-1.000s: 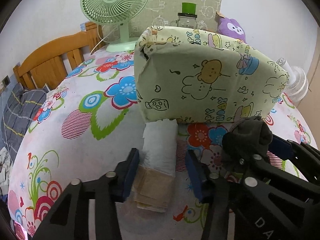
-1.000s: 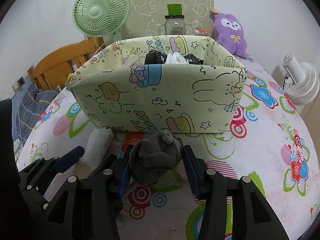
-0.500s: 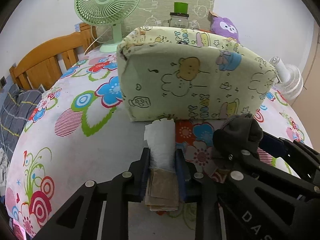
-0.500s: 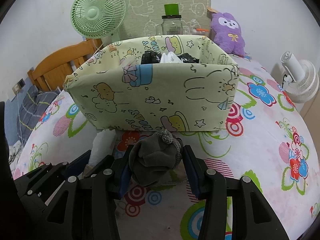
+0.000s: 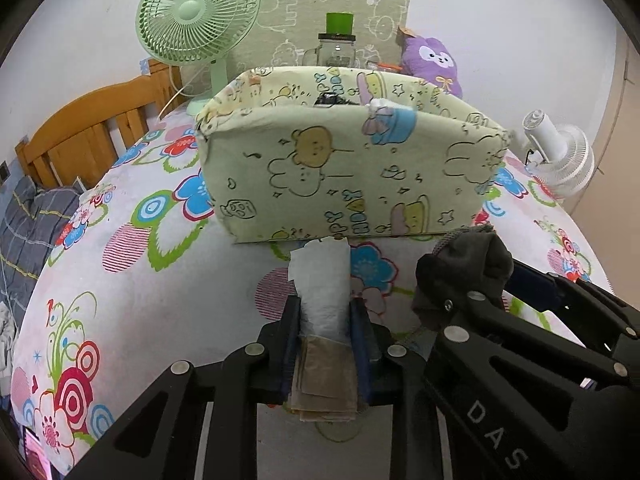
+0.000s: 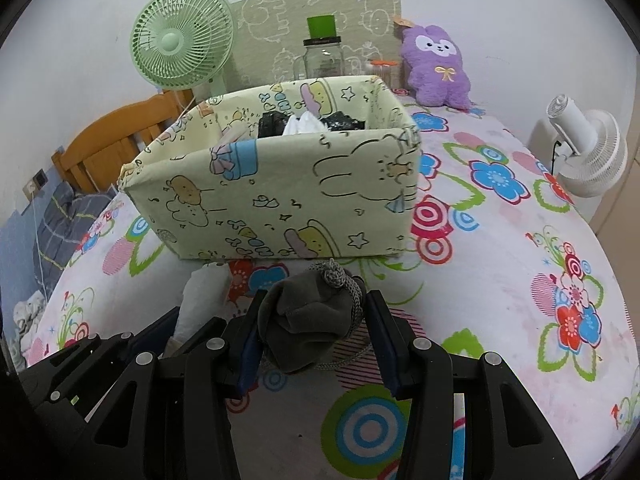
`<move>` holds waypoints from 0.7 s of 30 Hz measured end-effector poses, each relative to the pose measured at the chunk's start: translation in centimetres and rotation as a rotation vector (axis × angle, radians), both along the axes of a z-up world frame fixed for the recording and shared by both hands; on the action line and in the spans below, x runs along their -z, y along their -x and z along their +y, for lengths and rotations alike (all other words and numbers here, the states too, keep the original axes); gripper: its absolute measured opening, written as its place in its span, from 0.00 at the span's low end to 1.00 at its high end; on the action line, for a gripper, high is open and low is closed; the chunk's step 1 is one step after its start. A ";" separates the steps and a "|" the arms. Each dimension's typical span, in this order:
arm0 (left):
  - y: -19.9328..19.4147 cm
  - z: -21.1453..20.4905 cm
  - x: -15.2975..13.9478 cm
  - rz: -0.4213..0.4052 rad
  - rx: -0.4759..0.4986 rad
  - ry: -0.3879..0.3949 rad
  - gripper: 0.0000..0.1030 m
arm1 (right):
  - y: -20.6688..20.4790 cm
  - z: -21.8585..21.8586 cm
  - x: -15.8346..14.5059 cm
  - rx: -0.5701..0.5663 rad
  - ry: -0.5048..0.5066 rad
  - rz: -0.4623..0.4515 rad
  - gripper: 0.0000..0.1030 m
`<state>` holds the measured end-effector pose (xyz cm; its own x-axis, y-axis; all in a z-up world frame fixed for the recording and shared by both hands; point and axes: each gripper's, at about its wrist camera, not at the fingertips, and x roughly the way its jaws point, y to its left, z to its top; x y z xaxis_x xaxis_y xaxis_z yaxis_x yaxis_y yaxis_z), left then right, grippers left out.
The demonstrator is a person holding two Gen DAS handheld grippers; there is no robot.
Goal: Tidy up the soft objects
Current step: 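Lift the folded pack with the left tool while the right tool carries the grey beanie over the box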
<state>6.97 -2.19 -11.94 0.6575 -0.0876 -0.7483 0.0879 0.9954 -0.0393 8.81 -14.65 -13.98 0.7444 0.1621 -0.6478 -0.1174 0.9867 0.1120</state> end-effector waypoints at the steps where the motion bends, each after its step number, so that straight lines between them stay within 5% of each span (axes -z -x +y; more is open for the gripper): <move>1: 0.1 -0.1 -0.2 -0.004 0.000 -0.001 0.23 | 0.1 -0.2 -0.1 0.001 -0.002 -0.003 0.50; 21: 2.2 -2.0 -4.1 -0.076 0.015 -0.011 0.23 | 2.2 -2.0 -3.7 0.013 -0.040 -0.079 0.50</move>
